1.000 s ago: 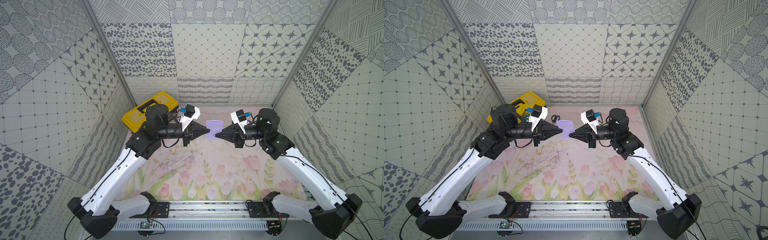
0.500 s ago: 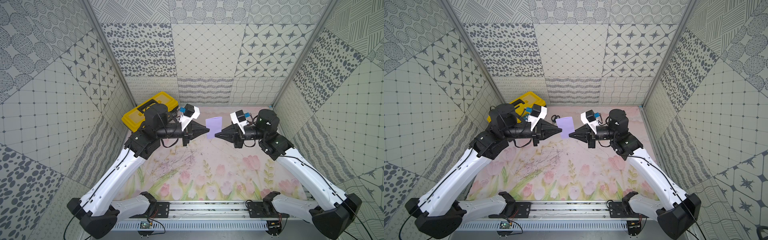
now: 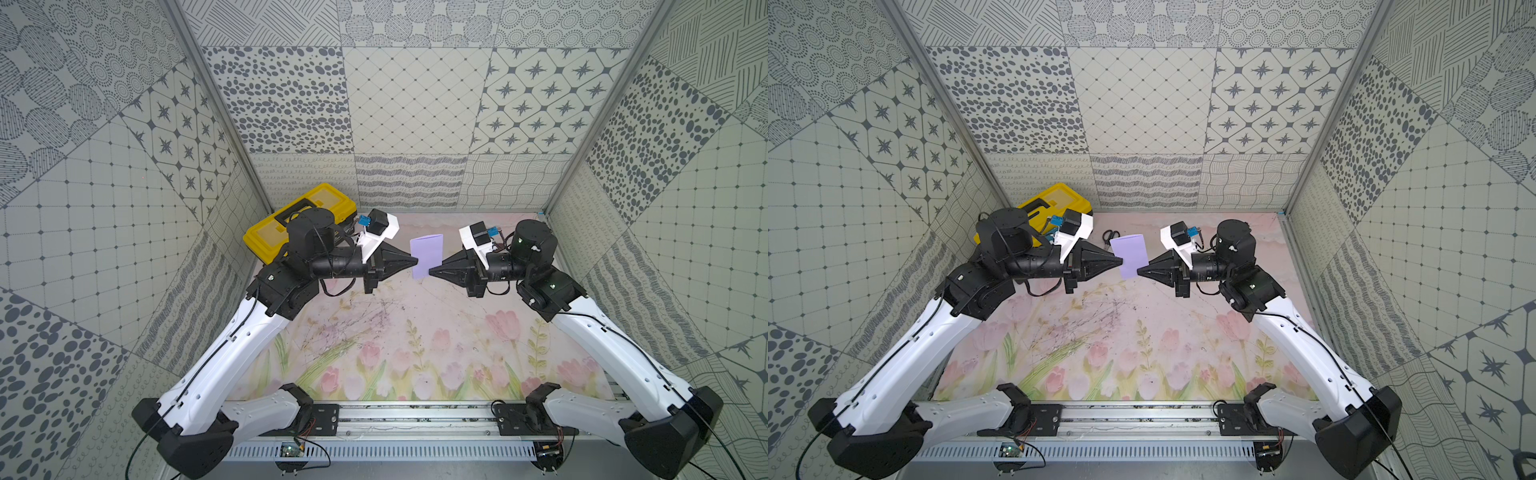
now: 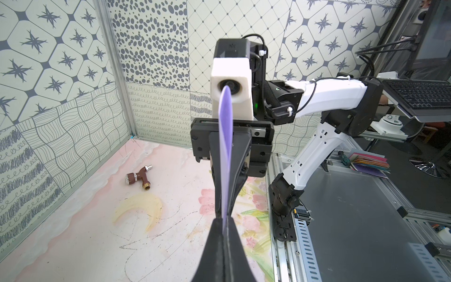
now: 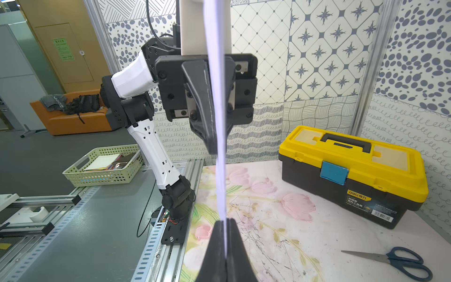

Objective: Fold the square paper along the opposite sides
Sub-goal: Smooth out the paper.

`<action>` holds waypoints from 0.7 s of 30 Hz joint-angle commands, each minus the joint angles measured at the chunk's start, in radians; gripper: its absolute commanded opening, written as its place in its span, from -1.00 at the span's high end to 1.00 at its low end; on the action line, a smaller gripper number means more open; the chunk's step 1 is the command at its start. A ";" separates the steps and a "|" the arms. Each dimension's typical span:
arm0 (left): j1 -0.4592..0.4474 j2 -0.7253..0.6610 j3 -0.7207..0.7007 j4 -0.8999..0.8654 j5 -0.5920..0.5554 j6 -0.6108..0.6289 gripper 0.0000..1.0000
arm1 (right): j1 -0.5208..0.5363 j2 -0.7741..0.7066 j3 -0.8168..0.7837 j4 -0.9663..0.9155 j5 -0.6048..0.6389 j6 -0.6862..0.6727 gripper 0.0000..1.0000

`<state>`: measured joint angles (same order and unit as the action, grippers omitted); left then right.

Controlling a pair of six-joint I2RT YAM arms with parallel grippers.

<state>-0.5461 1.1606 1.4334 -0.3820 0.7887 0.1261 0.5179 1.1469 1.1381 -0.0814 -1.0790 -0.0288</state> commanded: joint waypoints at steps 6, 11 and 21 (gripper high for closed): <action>-0.002 -0.013 0.022 0.021 -0.002 0.021 1.00 | 0.003 -0.021 -0.026 0.030 0.016 0.012 0.67; -0.002 -0.015 0.019 0.022 -0.002 0.021 1.00 | 0.002 -0.024 -0.031 0.036 0.004 0.013 1.00; -0.002 -0.019 0.021 0.025 -0.007 0.021 1.00 | 0.003 -0.025 -0.054 0.058 0.014 0.029 1.00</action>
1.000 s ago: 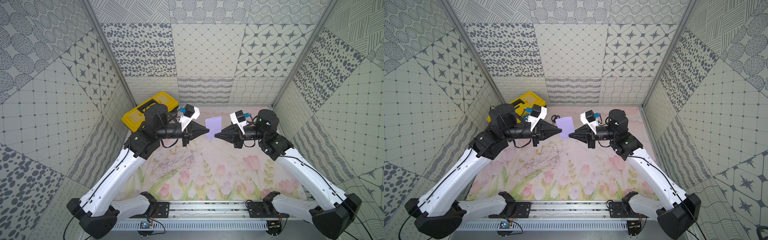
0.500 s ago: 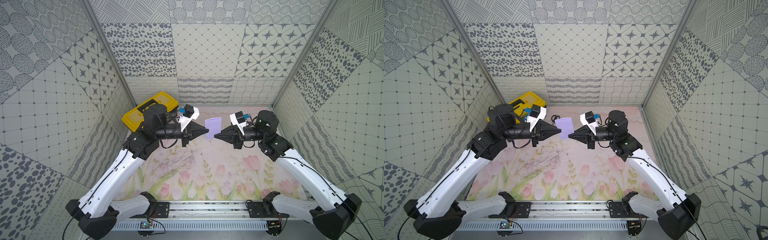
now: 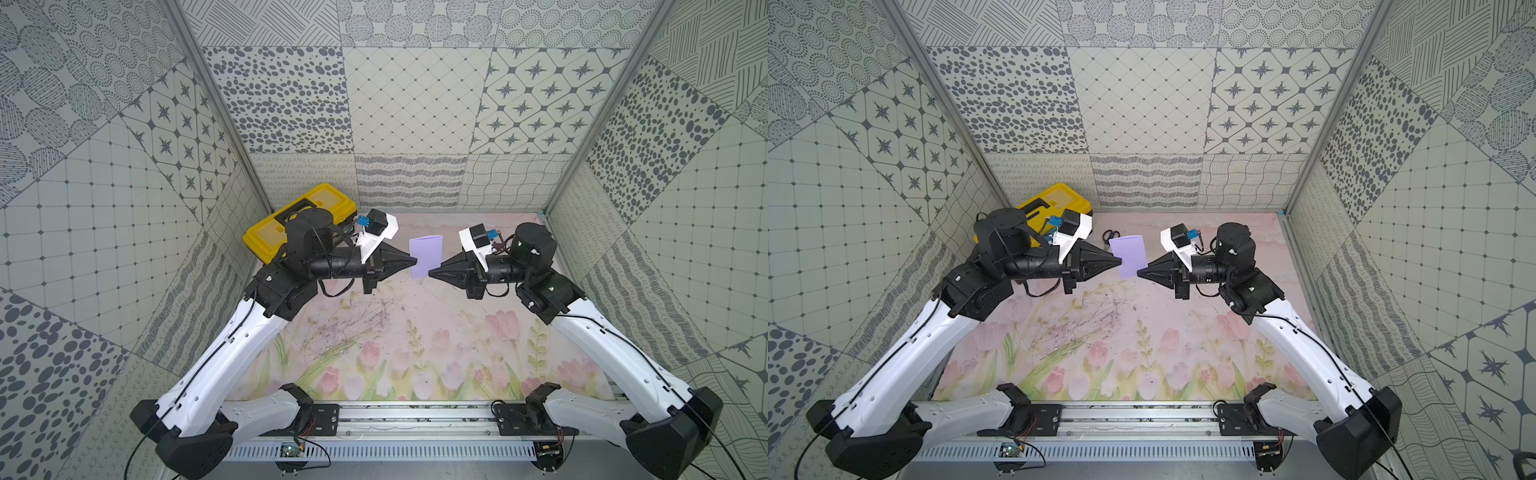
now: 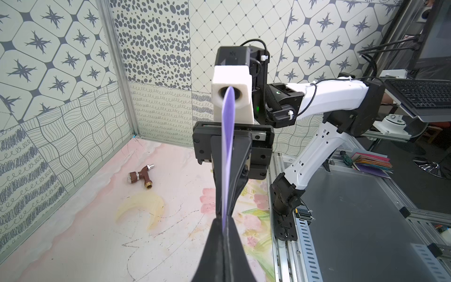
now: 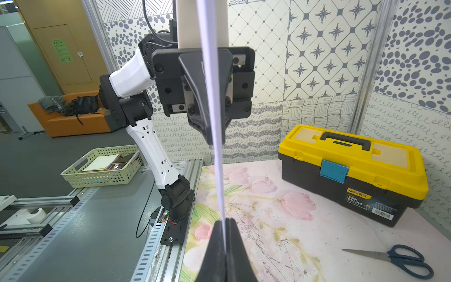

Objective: Fold the square paper along the opposite sides
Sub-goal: Smooth out the paper, then place the paper at the center of the board.

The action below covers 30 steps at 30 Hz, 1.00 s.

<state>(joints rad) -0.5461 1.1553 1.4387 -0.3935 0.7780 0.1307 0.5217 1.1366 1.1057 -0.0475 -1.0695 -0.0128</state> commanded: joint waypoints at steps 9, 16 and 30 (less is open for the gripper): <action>-0.002 -0.007 0.016 0.035 0.003 0.014 1.00 | -0.005 -0.025 -0.069 0.046 0.046 0.020 0.62; -0.002 -0.007 0.017 0.038 0.000 0.007 1.00 | -0.005 -0.064 -0.105 0.040 0.104 0.029 -0.42; -0.002 0.030 -0.402 0.304 -0.075 -0.387 1.00 | -0.018 -0.406 -0.328 -0.166 0.898 0.236 -0.94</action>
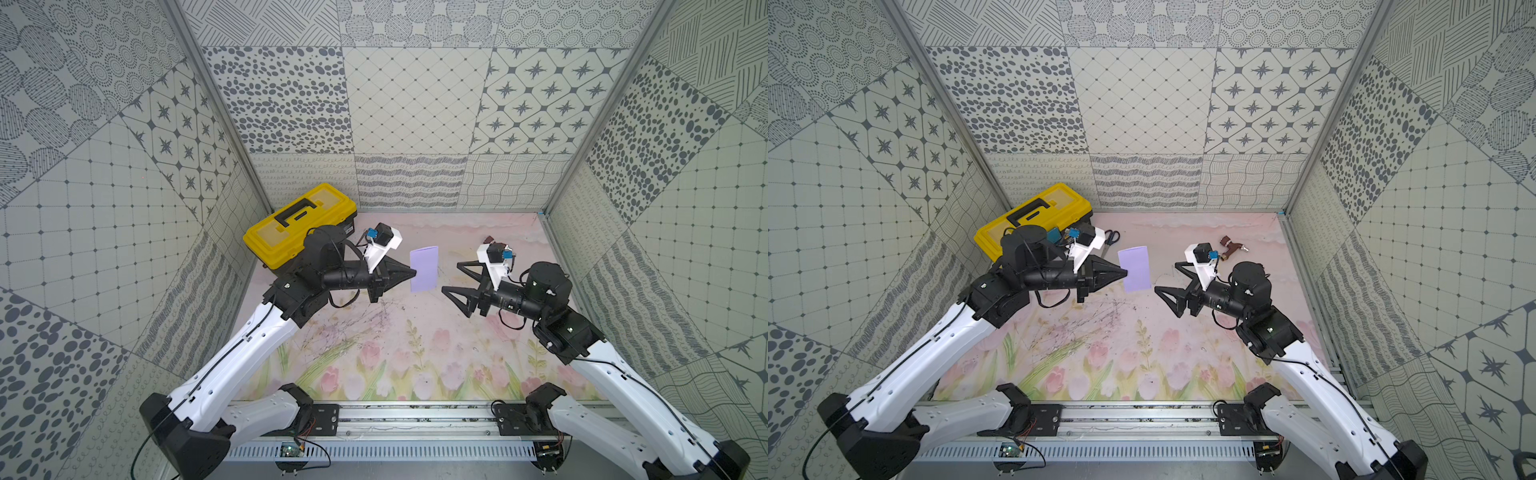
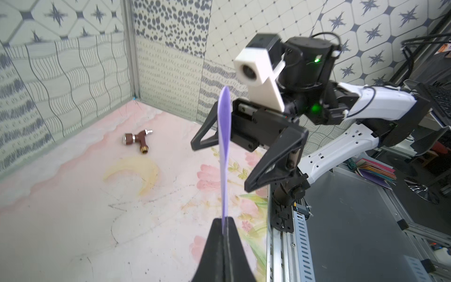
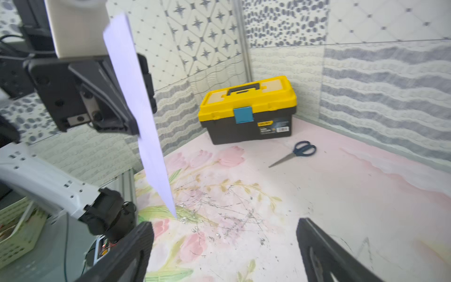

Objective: Fold the square paper along the opposite sides
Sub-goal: Place the paper at the center of the board.

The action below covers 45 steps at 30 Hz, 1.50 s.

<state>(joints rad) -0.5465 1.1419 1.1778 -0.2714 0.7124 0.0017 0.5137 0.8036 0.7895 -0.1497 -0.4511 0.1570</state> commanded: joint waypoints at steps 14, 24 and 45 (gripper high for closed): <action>-0.010 0.470 -0.411 0.474 0.023 -0.533 1.00 | -0.164 -0.124 0.015 -0.243 0.403 0.095 -0.94; -0.013 0.664 -0.381 0.489 -0.030 -0.514 1.00 | -0.203 -0.087 0.019 -0.243 0.322 0.092 -0.94; -0.015 0.460 -0.391 0.045 -0.697 -0.525 -0.96 | -0.219 -0.061 0.013 -0.223 0.300 0.102 -0.94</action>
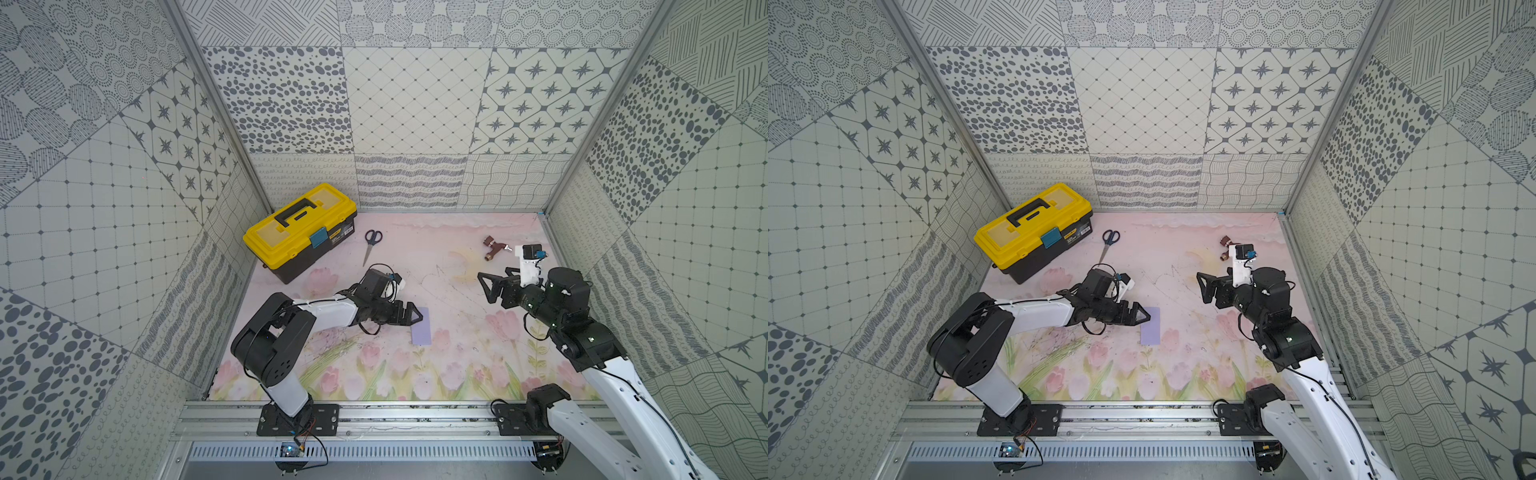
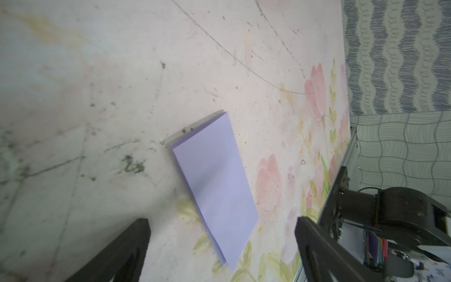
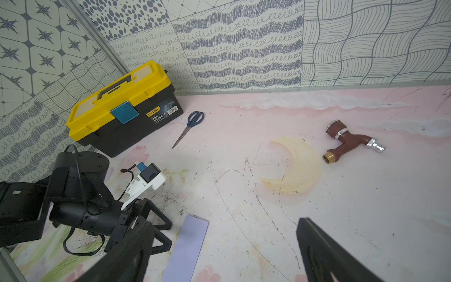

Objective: Fold the square paper along the opposite sides
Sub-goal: Place the paper at the center of the board, then reset both arms

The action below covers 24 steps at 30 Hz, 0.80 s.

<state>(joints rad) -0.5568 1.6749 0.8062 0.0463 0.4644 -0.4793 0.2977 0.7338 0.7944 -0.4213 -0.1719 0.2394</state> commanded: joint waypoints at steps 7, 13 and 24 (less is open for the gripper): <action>-0.005 -0.509 -0.112 -0.123 -1.004 0.120 -0.96 | -0.005 0.119 -0.041 0.263 0.400 0.030 -0.94; 0.113 -0.590 -0.276 0.388 -1.202 0.384 -0.96 | -0.062 0.365 -0.314 0.848 0.749 -0.161 -0.94; 0.330 -0.381 -0.487 0.789 -0.825 0.526 -0.84 | -0.142 0.785 -0.522 1.496 0.409 -0.280 -0.94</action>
<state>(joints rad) -0.2848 1.2320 0.4206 0.4335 -0.4274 -0.1070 0.1612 1.4452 0.3004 0.7612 0.3313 0.0124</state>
